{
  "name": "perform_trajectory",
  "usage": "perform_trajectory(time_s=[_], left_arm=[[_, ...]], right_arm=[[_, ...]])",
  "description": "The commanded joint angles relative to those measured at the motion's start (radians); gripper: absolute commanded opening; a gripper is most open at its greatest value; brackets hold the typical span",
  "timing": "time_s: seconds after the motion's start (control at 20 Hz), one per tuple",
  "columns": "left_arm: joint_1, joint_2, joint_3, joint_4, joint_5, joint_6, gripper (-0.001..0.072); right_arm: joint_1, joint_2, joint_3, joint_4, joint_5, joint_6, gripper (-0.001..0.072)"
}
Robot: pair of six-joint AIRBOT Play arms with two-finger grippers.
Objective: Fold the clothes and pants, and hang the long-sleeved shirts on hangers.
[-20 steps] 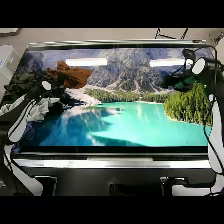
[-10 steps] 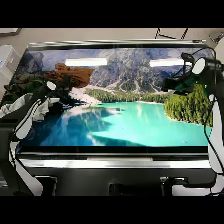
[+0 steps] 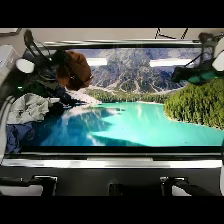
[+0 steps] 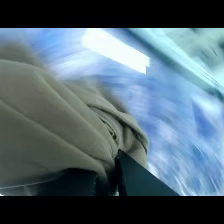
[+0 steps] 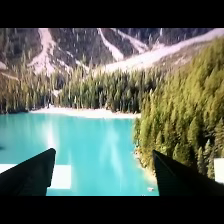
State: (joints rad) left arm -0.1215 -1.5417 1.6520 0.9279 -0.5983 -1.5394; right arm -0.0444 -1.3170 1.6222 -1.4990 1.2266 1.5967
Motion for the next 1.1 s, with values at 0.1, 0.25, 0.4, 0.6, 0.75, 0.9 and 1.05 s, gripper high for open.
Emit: perform_trajectory(time_s=[0.1,0.25,0.4,0.6,0.75,0.9,1.05], left_arm=[[-0.240,0.384,-0.008,0.026,-0.133,0.204,0.0027],[-0.399,0.427,-0.008,0.080,-0.127,0.196,0.0028],[-0.493,0.383,-0.052,0.312,-0.116,0.021,0.0028],[-0.503,0.210,-0.223,0.340,-0.111,-0.110,0.0028],[-0.480,0.026,-0.311,0.338,-0.144,-0.265,0.0029],[-0.408,-0.068,-0.309,0.286,-0.306,-0.383,0.0036],[-0.303,-0.042,-0.309,0.190,-0.487,-0.264,0.0708]], right_arm=[[0.001,0.256,0.001,-0.031,-0.137,-0.008,0.0681],[0.001,0.361,0.001,-0.033,-0.135,-0.008,0.0681],[0.001,0.419,0.001,-0.033,-0.110,-0.007,0.0681],[0.001,0.374,0.000,-0.029,0.068,0.029,0.0681],[0.001,0.257,-0.010,-0.020,0.204,0.031,0.0681],[0.001,0.122,-0.079,0.043,0.222,0.030,0.0681],[0.001,-0.014,-0.189,0.175,0.203,0.027,0.0681]])
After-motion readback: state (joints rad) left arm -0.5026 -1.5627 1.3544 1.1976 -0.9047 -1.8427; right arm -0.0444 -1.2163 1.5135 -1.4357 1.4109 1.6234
